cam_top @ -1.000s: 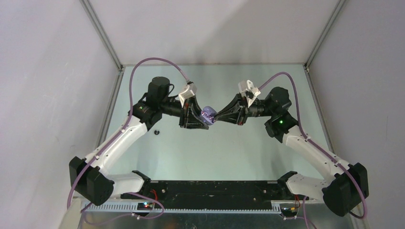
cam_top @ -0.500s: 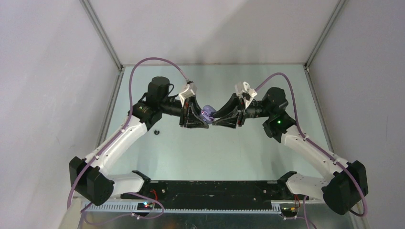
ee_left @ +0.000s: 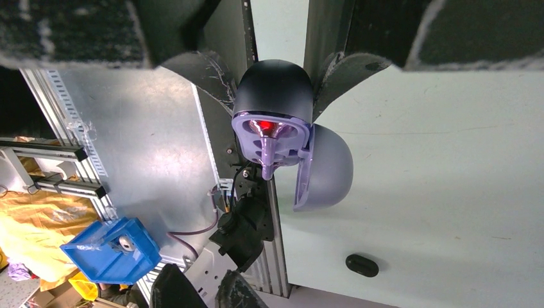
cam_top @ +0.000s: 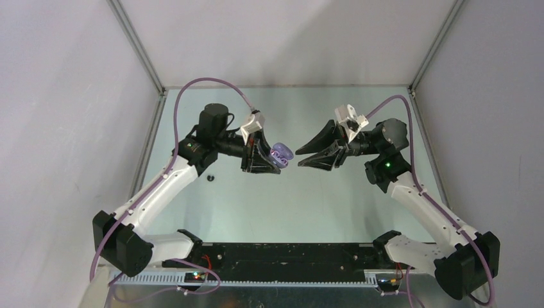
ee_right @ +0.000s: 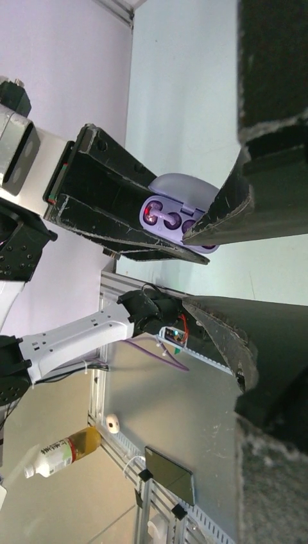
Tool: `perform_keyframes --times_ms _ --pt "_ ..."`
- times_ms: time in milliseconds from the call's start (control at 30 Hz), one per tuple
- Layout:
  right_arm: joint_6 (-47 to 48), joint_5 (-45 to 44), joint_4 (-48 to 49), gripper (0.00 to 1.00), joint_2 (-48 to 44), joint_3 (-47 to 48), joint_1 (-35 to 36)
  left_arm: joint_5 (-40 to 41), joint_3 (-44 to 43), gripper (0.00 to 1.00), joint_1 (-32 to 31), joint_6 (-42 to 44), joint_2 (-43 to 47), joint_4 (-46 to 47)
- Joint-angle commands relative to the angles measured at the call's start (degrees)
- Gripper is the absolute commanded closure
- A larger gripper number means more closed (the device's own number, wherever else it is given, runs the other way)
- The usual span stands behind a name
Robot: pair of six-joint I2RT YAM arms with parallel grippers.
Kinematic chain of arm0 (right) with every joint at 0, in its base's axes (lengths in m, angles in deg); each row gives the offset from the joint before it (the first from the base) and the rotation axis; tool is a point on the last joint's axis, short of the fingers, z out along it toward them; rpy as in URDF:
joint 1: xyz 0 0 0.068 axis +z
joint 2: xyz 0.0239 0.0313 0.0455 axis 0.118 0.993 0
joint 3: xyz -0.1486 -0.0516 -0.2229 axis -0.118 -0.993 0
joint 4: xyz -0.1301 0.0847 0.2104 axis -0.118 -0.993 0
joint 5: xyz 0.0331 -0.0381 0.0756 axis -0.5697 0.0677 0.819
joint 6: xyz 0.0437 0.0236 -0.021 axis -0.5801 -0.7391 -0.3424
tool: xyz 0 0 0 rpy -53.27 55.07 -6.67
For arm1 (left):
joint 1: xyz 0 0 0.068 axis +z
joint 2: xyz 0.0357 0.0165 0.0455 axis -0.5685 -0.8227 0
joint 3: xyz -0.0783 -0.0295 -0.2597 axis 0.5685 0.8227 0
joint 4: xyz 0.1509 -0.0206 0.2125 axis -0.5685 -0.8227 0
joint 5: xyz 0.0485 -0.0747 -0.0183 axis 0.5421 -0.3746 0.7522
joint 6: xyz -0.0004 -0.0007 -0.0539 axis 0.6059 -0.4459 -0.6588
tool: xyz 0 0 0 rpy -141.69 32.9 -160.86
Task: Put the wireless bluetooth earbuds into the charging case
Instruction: Place the earbud in the charging case, then close the charging case.
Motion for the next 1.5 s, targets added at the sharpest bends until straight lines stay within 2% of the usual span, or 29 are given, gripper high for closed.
perform_keyframes --times_ms 0,333,600,733,833,1033,1200,1467 --pt "1.9 1.6 -1.3 0.61 -0.5 2.0 0.5 -1.4 -0.4 0.87 -0.3 2.0 2.2 0.1" --pt "7.2 0.0 -6.8 0.62 1.2 2.1 3.4 -0.4 -0.7 0.87 -0.4 4.1 2.3 -2.0" --pt "7.7 -12.4 -9.9 0.68 0.3 2.1 -0.1 2.1 -1.7 0.86 -1.7 12.7 1.8 -10.0" --pt "13.5 -20.0 -15.5 0.67 0.5 2.1 0.9 3.7 -2.3 0.86 -2.7 15.1 1.5 -11.9" --pt "16.2 -21.7 -17.9 0.67 1.8 2.1 2.4 4.9 -2.5 0.86 -3.2 15.3 1.2 -12.1" --pt "22.1 -19.7 -21.5 0.67 3.2 2.1 6.3 5.7 -2.7 0.87 -3.4 14.7 1.1 -11.5" --pt "25.6 -12.3 -25.0 0.68 1.5 3.1 6.5 6.9 -2.6 0.87 -3.4 14.0 1.3 -10.9" --pt "22.7 -7.0 -23.3 0.68 0.1 3.2 5.1 8.9 -2.7 0.87 -3.3 10.9 0.2 -8.1"
